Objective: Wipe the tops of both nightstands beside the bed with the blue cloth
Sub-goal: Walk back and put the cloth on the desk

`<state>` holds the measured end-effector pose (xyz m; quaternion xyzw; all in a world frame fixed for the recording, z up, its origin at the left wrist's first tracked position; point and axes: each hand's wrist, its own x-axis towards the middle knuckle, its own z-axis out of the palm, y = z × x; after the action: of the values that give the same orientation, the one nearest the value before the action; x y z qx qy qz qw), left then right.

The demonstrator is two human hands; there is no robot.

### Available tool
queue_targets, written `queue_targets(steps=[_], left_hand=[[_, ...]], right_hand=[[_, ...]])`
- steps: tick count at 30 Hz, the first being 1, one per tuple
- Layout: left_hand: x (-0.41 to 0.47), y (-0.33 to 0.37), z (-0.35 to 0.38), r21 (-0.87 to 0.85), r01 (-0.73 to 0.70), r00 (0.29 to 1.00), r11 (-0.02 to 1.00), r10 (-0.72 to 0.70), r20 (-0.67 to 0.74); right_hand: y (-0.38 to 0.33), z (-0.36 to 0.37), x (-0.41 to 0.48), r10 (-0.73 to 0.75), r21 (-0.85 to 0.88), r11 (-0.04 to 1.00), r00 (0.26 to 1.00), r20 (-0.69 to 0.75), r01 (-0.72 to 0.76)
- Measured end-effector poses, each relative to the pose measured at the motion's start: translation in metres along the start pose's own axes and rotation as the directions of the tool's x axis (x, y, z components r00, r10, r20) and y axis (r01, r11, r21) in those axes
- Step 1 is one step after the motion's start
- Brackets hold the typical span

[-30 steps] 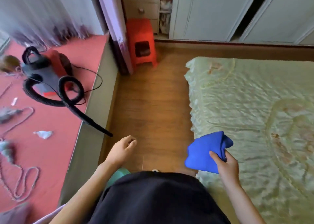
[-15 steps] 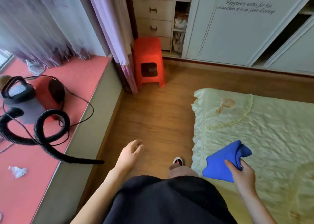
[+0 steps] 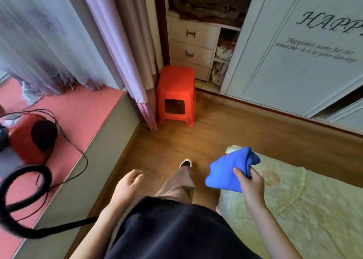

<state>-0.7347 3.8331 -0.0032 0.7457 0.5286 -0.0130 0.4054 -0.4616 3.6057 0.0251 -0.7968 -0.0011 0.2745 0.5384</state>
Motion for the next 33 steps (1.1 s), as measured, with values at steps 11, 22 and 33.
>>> queue_targets(steps=[11, 22, 33], left_hand=[[0.248, 0.245, -0.016, -0.005, -0.303, 0.921, 0.953, 0.294, 0.256], [0.391, 0.432, 0.088, 0.065, -0.436, 0.782, 0.898, 0.343, 0.521], [0.484, 0.656, 0.191, 0.064, -0.591, 0.673, 0.804, 0.448, 0.588]], right_hand=[[-0.081, -0.014, 0.164, 0.165, 0.172, 0.98, 0.905, -0.393, -0.104], [-0.105, -0.08, 0.302, 0.37, 0.406, 0.902, 0.747, -0.553, -0.147], [-0.177, -0.182, 0.446, 0.371, 0.485, 0.874, 0.686, -0.626, -0.03]])
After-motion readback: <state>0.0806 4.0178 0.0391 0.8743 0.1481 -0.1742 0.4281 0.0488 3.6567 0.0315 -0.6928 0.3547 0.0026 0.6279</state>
